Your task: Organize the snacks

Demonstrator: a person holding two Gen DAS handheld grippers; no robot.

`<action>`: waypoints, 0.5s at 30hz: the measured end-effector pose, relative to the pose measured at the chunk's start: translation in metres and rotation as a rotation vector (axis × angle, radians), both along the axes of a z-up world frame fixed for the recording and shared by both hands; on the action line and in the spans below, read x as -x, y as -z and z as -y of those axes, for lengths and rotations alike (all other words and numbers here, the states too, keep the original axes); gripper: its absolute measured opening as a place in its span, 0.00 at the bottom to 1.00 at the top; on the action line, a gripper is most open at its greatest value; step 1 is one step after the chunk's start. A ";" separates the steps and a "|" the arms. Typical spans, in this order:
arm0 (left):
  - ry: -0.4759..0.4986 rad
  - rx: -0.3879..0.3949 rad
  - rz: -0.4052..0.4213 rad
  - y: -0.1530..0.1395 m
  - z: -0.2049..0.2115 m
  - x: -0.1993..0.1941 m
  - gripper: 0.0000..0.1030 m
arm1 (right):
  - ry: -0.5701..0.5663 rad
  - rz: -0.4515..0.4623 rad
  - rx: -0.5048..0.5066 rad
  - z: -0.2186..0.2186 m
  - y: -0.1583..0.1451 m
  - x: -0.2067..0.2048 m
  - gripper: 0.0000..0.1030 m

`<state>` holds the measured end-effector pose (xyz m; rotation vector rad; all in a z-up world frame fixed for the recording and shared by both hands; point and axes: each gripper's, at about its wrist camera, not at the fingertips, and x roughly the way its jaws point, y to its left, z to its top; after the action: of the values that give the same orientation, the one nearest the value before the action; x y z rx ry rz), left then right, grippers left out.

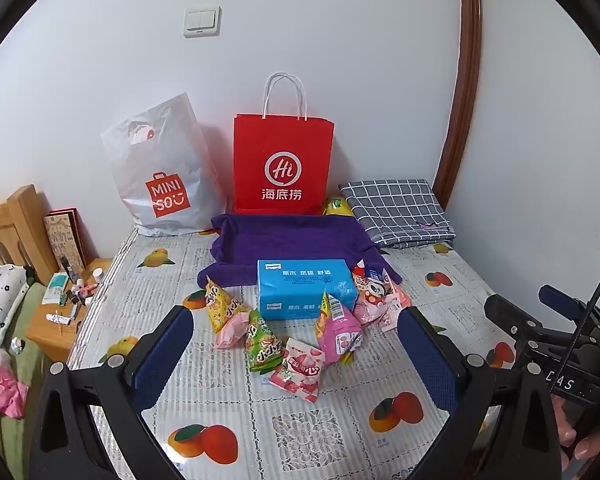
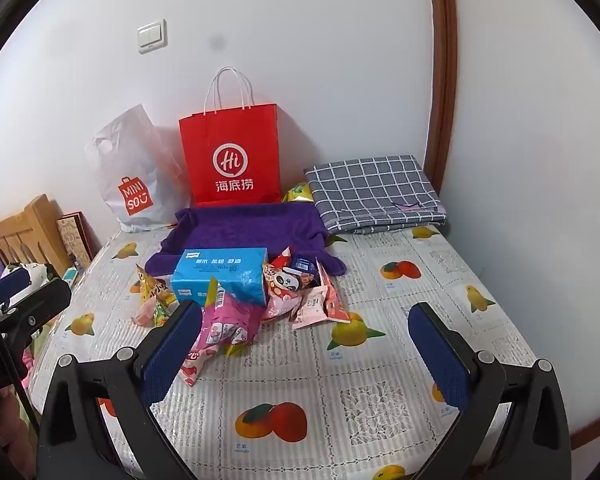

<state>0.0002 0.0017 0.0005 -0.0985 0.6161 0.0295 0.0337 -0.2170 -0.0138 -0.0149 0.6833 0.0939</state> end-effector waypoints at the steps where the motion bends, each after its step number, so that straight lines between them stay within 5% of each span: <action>1: 0.000 0.001 0.000 0.000 0.000 -0.001 0.99 | 0.000 0.000 0.000 0.000 0.000 0.000 0.99; 15: -0.004 0.003 0.002 -0.003 0.008 -0.005 0.99 | 0.001 -0.001 0.001 -0.001 -0.001 0.001 0.99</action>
<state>0.0049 -0.0064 0.0032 -0.1024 0.6139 0.0322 0.0329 -0.2163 -0.0129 -0.0155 0.6840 0.0921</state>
